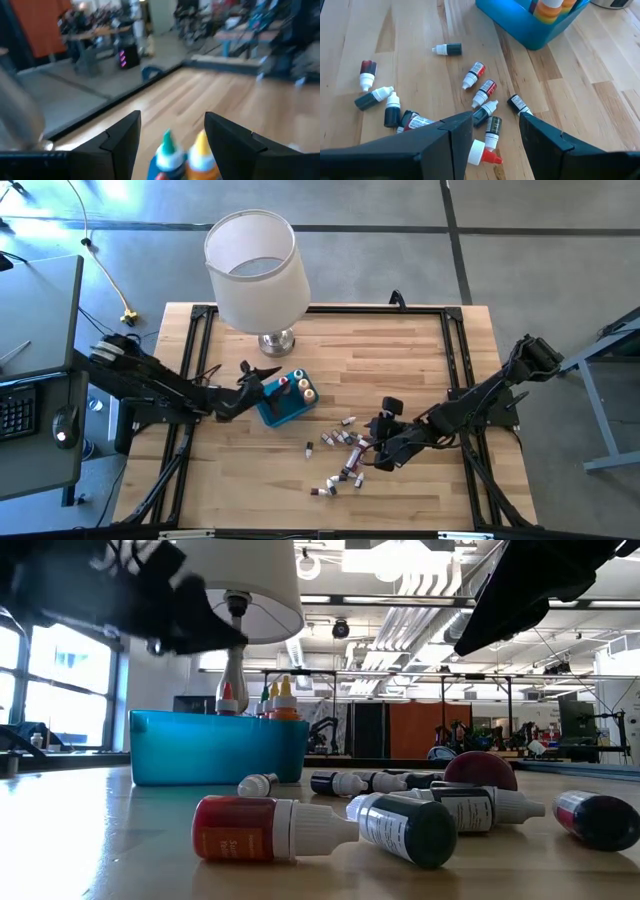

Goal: Pick & Place food coloring
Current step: Put the right large orange food coloring bottle into the blue bin

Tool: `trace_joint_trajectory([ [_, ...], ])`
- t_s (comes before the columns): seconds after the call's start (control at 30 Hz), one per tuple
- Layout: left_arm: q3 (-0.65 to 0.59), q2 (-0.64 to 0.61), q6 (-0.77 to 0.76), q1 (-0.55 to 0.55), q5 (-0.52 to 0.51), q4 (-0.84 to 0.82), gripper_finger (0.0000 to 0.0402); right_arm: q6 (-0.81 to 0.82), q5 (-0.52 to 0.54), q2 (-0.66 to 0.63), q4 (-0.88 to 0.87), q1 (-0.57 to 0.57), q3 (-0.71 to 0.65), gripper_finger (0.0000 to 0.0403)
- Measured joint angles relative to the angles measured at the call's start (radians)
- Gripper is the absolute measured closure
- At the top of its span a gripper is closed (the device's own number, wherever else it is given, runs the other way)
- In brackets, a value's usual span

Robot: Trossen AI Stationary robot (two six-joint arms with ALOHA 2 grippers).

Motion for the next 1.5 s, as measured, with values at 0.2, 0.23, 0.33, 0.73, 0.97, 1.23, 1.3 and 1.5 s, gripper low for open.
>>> trace_joint_trajectory([
  [0.2,0.001,-0.153,-0.048,-0.143,-0.006,-0.253,0.0208,-0.001,-0.005,0.000,-0.001,0.000,0.000,0.0247],
  [0.23,0.001,-0.165,-0.114,-0.163,-0.007,-0.324,0.0220,-0.001,-0.005,0.000,0.000,0.000,0.000,0.0247],
  [0.33,0.001,-0.172,-0.337,-0.189,-0.008,-0.506,0.0266,-0.002,-0.005,0.000,-0.001,0.000,0.000,0.0247],
  [0.73,0.001,-0.122,-0.523,-0.051,0.129,-0.686,0.0394,-0.003,-0.004,0.000,0.014,0.000,0.000,0.0247],
  [0.97,0.001,-0.060,-0.543,0.041,0.185,-0.687,0.0401,-0.003,-0.003,0.000,0.014,0.000,0.000,0.0247],
  [1.23,0.004,0.008,-0.548,0.110,0.276,-0.635,0.0401,-0.021,-0.003,0.000,0.014,0.000,0.000,0.0247],
  [1.3,0.004,0.021,-0.523,0.117,0.297,-0.594,0.0401,-0.021,-0.003,0.000,0.014,0.000,0.000,0.0247],
  [1.5,0.039,0.055,-0.460,0.123,0.310,-0.587,0.0401,-0.021,-0.003,0.000,0.014,0.000,0.000,0.0247],
])
